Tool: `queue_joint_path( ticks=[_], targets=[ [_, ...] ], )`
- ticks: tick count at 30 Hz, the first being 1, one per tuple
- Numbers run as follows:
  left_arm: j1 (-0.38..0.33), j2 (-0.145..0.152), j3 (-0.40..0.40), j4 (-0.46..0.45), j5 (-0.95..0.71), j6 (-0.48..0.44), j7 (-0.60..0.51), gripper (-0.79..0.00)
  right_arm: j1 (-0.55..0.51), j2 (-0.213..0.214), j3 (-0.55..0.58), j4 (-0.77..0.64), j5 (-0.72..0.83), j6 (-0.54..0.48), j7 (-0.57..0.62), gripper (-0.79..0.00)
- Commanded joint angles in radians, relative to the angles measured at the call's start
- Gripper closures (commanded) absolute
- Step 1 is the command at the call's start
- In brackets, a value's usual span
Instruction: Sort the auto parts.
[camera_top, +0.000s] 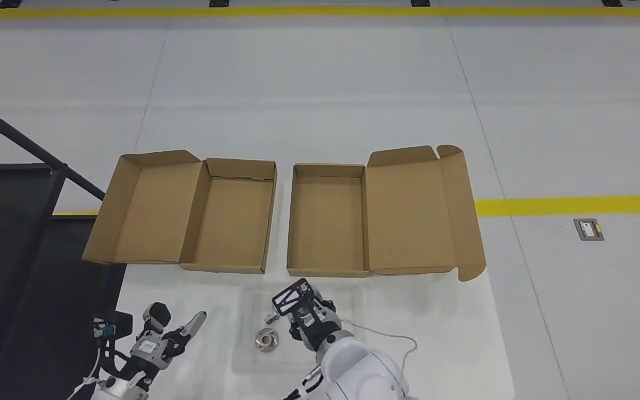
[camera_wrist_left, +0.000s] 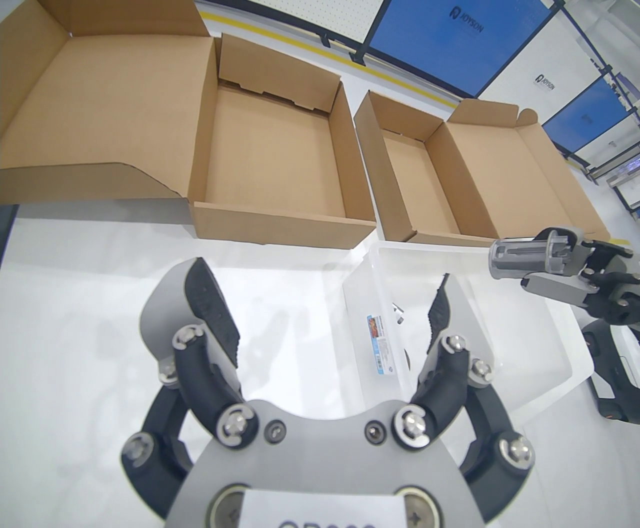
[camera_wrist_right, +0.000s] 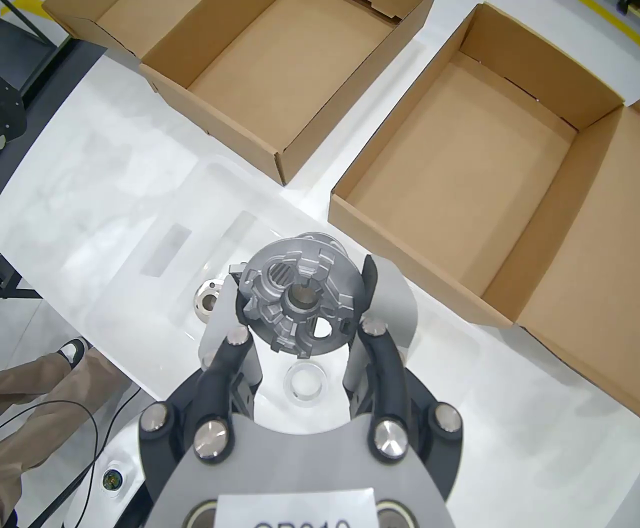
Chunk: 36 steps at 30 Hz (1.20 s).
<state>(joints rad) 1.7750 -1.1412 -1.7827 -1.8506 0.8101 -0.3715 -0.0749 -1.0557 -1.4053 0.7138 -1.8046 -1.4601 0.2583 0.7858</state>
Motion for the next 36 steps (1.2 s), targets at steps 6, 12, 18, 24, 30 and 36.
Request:
queue_joint_path(
  ticks=[6,12,18,24,30,36],
  targets=[
    [0.0,0.0,0.0,0.0,0.0,0.0,0.0,-0.785,-0.009,-0.011,0.05,0.017,0.068,0.078,-0.052,0.0],
    [0.0,0.0,0.0,0.0,0.0,0.0,0.0,-0.785,0.065,-0.044,0.134,0.096,0.273,0.141,-0.196,0.0],
    [0.0,0.0,0.0,0.0,0.0,0.0,0.0,-0.785,0.241,-0.092,0.166,0.315,0.385,0.281,-0.246,0.0],
    [0.0,0.0,0.0,0.0,0.0,0.0,0.0,-0.785,0.427,-0.145,0.156,0.606,0.531,0.233,-0.267,0.0],
    [0.0,0.0,0.0,0.0,0.0,0.0,0.0,-0.785,0.569,-0.205,0.108,0.879,0.63,0.193,-0.311,0.0],
    [0.0,0.0,0.0,0.0,0.0,0.0,0.0,-0.785,0.676,-0.274,0.048,1.103,0.695,0.162,-0.338,0.0]
  ],
)
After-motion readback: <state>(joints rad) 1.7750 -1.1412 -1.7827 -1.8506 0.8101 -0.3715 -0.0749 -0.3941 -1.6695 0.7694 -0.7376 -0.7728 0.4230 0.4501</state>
